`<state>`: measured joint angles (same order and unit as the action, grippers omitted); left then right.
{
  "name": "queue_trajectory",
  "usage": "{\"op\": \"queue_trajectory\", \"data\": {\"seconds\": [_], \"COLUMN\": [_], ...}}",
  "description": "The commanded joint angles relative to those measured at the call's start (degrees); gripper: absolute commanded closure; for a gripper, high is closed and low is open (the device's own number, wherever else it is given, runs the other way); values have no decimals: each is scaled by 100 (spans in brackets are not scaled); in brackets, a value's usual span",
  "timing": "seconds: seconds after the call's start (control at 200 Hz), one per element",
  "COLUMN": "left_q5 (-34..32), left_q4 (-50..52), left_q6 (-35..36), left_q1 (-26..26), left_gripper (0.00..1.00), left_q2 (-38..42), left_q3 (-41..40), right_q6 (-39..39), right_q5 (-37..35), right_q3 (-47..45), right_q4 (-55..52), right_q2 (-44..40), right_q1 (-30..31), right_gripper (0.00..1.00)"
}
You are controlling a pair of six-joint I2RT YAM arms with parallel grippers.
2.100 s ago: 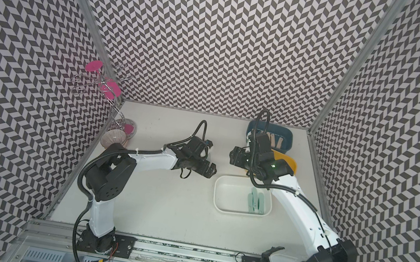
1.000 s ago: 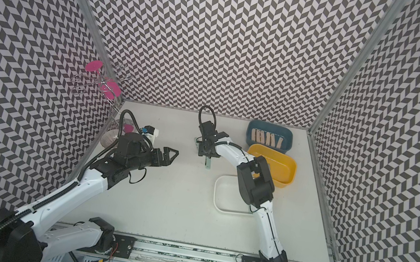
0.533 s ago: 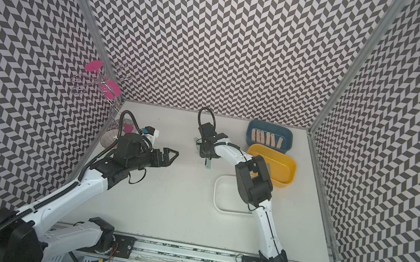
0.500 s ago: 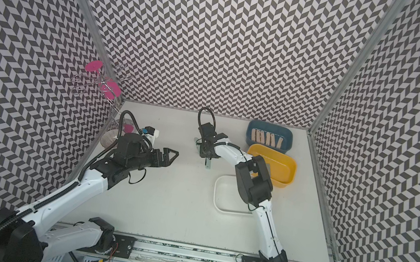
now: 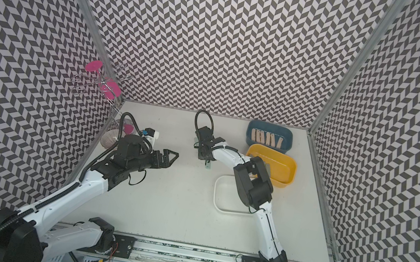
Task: Place the fruit knives into the storage box by color
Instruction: Pick up the fruit knife from the center of the board.
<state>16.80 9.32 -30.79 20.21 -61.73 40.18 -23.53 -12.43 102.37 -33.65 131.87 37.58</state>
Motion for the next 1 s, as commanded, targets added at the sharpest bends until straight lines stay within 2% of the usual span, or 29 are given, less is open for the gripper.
{"op": "queue_trajectory", "data": {"seconds": [0.0,0.381,0.641,0.997], "left_q5": [86,96,104,121], "left_q4": [-185,-230,-276,-312], "left_q6": [-54,-59,-58,-68], "left_q1": [-30,-26,-26,-28], "left_gripper": [0,0,0,0], "left_q2": [87,38,-14,-83], "left_q3": [-72,-126,-160,-161], "right_q6": [-46,-90,-91,-87], "right_q5": [16,-74,-99,-42], "right_q3": [-236,-132,-62,64], "right_q4": [-247,-190,-145,-63], "right_q2": [88,358,448,44], "right_q1": [56,56,56,51], "right_gripper": [61,72,84,86]}}
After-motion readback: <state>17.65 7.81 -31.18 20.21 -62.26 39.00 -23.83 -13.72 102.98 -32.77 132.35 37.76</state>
